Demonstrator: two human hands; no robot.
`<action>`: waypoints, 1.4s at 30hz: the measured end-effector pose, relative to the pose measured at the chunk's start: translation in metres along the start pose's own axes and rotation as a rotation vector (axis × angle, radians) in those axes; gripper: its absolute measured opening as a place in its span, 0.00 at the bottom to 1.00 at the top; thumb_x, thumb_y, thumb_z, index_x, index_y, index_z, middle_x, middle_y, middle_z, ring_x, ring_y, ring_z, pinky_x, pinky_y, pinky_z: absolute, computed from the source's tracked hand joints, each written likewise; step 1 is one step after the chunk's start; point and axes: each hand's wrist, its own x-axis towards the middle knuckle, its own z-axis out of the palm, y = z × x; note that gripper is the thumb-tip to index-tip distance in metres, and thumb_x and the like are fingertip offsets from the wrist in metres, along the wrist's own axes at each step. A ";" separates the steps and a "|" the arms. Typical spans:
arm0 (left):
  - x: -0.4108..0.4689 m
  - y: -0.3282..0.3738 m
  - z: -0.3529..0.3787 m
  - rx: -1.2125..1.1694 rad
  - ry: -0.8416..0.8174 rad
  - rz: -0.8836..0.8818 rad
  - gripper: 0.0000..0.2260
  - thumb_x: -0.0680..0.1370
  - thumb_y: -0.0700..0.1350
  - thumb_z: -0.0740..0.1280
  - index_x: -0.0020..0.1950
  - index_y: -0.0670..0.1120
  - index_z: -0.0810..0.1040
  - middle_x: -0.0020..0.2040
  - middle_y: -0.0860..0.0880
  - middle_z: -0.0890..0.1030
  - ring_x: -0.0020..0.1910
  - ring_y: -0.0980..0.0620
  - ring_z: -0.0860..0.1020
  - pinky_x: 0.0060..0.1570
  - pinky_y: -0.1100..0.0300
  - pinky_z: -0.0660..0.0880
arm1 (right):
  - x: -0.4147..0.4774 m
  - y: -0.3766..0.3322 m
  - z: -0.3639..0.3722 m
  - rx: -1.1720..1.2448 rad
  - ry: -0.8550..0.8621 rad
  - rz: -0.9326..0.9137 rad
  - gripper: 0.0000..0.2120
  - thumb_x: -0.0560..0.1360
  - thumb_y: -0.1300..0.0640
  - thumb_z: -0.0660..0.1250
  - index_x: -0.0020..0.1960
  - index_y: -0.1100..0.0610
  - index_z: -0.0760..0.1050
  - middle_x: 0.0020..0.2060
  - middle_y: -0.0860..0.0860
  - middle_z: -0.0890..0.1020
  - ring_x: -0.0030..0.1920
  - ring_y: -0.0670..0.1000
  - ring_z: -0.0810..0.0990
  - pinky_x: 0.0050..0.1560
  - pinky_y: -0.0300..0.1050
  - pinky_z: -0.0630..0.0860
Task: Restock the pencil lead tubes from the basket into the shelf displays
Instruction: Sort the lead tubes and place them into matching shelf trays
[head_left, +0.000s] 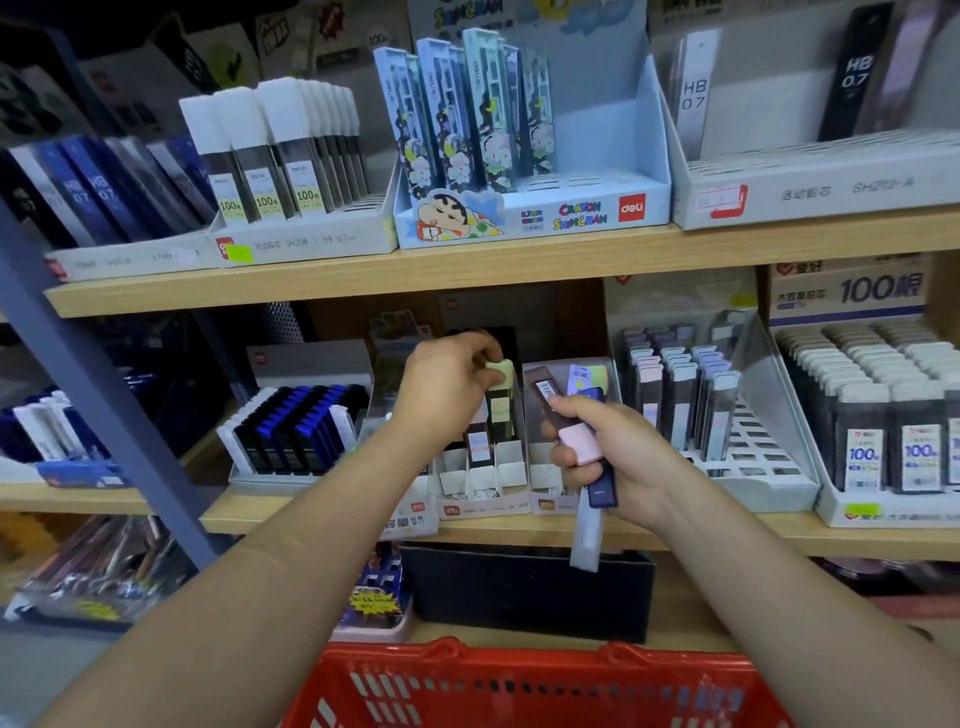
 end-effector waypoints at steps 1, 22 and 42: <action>0.001 -0.001 0.001 -0.053 0.011 -0.029 0.08 0.74 0.42 0.72 0.53 0.46 0.82 0.45 0.53 0.79 0.47 0.54 0.78 0.50 0.60 0.76 | -0.001 0.000 0.000 -0.002 -0.003 -0.002 0.07 0.78 0.57 0.67 0.51 0.61 0.74 0.35 0.54 0.77 0.26 0.46 0.72 0.18 0.33 0.62; -0.011 -0.017 0.023 0.004 0.078 0.009 0.06 0.75 0.44 0.71 0.51 0.46 0.83 0.45 0.50 0.80 0.54 0.47 0.73 0.53 0.52 0.73 | 0.001 0.006 0.004 -0.045 0.039 0.034 0.10 0.77 0.54 0.69 0.52 0.60 0.73 0.32 0.53 0.77 0.26 0.46 0.72 0.18 0.33 0.62; -0.056 -0.008 -0.033 -0.948 -0.055 -0.336 0.06 0.75 0.38 0.71 0.50 0.47 0.81 0.34 0.48 0.82 0.31 0.54 0.78 0.35 0.63 0.78 | -0.019 -0.002 0.020 -0.351 -0.174 -0.003 0.11 0.79 0.51 0.66 0.51 0.59 0.76 0.36 0.56 0.81 0.24 0.48 0.70 0.18 0.34 0.61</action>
